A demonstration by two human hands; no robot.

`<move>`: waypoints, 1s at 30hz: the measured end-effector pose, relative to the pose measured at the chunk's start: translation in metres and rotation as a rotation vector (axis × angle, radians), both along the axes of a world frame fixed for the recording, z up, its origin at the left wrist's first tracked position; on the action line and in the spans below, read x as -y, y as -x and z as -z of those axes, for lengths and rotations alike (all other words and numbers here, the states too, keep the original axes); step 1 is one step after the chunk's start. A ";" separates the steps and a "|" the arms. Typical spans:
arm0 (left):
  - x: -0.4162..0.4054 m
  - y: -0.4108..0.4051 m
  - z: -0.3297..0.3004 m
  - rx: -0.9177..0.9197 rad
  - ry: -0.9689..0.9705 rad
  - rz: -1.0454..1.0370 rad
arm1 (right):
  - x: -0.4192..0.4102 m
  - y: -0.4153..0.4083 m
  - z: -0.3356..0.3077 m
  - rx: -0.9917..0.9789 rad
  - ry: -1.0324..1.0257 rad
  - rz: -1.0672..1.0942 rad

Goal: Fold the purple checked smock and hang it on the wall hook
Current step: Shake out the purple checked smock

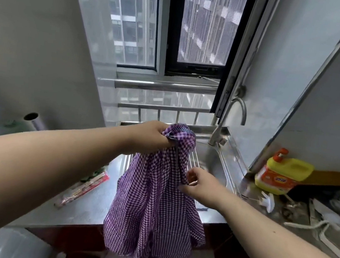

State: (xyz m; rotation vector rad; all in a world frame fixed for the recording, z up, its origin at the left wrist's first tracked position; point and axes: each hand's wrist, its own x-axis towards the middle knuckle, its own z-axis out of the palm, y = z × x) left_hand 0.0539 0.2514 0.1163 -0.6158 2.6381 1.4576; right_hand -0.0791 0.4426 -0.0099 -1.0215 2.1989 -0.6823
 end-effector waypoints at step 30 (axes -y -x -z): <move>0.067 -0.028 0.008 0.191 0.340 -0.019 | -0.047 0.057 -0.106 -0.477 -0.166 0.085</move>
